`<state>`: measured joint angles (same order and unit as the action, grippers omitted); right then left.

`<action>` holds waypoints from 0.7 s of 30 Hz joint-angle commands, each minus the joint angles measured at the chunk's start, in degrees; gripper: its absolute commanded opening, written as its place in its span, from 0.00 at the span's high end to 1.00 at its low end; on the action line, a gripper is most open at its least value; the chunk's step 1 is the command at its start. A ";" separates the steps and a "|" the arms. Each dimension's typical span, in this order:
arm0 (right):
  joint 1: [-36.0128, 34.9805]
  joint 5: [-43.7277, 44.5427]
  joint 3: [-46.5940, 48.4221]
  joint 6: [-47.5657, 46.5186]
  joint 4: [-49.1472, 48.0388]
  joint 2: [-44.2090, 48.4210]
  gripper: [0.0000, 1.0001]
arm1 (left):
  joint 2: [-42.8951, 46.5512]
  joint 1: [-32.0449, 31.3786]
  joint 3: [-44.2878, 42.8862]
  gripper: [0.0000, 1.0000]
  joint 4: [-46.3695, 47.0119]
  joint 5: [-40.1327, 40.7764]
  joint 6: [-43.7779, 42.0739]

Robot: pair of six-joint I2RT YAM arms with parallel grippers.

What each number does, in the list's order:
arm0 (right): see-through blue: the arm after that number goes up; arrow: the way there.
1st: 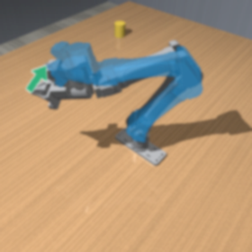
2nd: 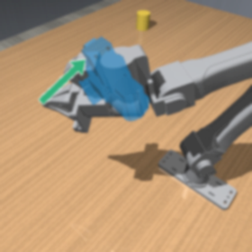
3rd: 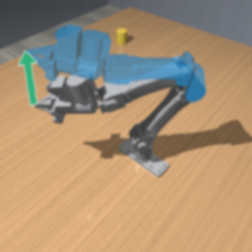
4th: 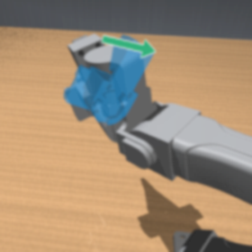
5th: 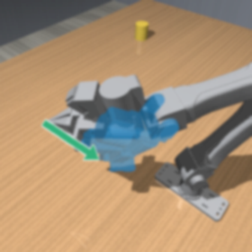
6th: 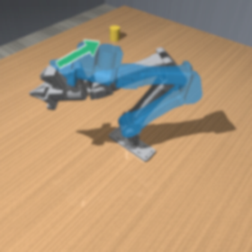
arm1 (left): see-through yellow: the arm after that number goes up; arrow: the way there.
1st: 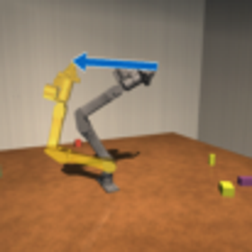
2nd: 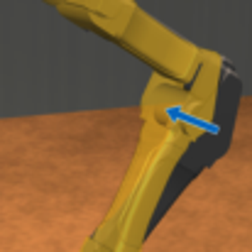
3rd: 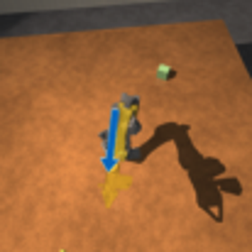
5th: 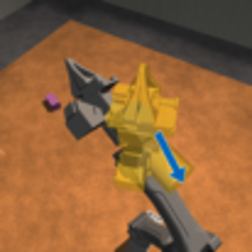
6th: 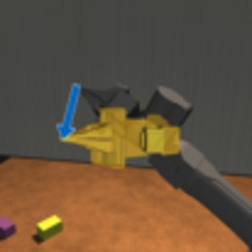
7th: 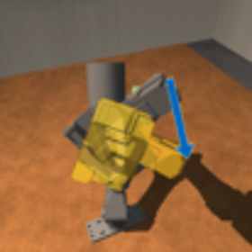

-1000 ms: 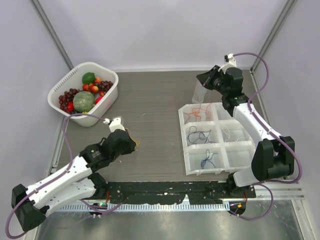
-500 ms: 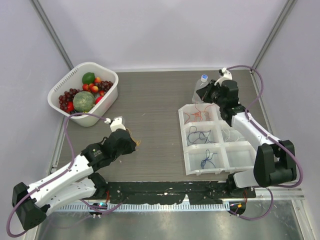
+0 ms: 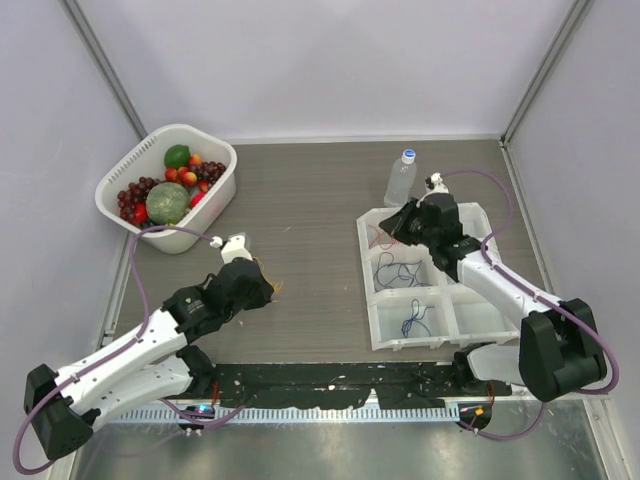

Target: Untangle the cables

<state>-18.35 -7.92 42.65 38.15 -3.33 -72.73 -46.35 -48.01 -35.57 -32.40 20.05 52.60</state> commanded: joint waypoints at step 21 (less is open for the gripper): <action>1.37 -7.19 -9.69 59.57 -24.96 -3.11 0.99 | 3.90 -0.16 -0.11 1.00 0.24 -0.89 0.93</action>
<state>-20.10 -16.73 34.63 88.29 -22.79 -73.34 -43.11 -48.01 -35.14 -32.47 19.29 53.80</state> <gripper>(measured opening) 0.039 0.022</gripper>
